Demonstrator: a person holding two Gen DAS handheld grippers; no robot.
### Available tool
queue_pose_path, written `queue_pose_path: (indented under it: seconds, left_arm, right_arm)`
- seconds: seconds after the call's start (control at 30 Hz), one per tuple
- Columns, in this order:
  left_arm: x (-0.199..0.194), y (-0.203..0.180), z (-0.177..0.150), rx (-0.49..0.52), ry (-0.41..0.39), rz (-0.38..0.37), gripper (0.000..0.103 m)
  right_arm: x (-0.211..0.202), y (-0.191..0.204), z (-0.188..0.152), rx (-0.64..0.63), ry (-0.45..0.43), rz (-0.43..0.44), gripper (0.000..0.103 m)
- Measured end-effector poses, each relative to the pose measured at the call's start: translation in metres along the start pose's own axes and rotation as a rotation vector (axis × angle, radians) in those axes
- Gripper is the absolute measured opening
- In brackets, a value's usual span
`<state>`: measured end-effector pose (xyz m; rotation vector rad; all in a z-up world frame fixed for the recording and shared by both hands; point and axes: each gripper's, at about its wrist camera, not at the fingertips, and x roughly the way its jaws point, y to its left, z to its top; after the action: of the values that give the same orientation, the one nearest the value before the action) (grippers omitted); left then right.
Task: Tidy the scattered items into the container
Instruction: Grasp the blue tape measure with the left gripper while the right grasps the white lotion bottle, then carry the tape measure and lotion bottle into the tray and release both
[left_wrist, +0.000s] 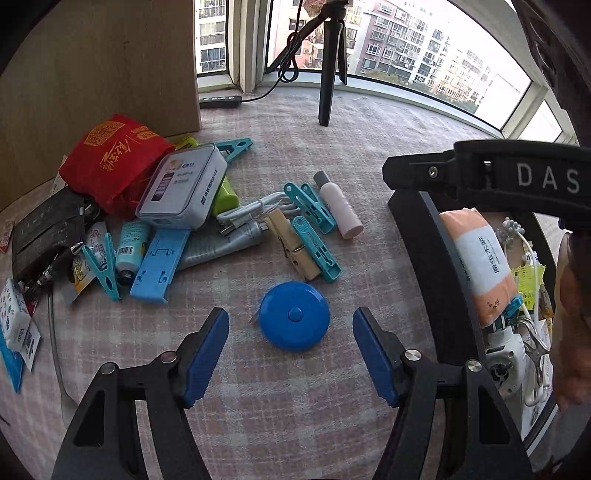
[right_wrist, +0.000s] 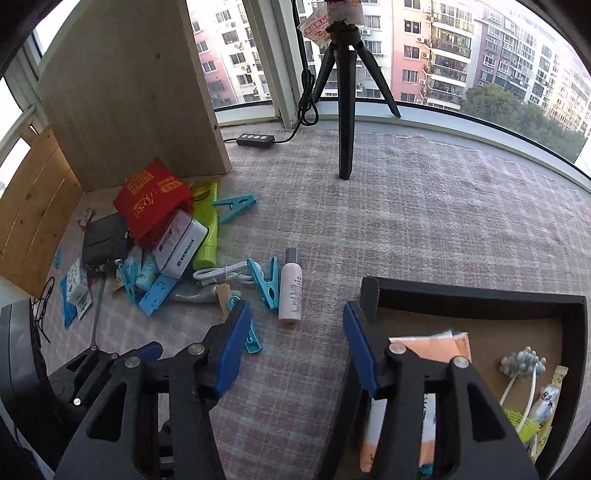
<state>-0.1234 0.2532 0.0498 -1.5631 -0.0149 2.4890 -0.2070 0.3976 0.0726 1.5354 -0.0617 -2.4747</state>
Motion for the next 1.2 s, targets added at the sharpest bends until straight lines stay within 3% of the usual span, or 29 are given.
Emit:
queue_pose_path:
  seconds: [0.47,0.77,1.0,1.2]
  left_arm:
    - [0.024,-0.006,0.004,0.015,0.002,0.002,0.059]
    - [0.037,-0.009,0.003,0.021,0.002,0.017,0.047]
    - [0.039,-0.011,0.002,0.027,-0.027,0.035,0.047]
    - [0.037,-0.005,-0.001,0.009,-0.033,0.041,0.046]
  right_arm:
    - [0.063,0.006,0.01,-0.032,0.095,-0.031,0.034]
    - [0.075,0.007,0.009,-0.043,0.11,-0.043,0.032]
    - [0.082,0.015,0.009,-0.117,0.13,-0.111,0.026]
    - [0.078,0.008,0.009,-0.084,0.126,-0.085,0.02]
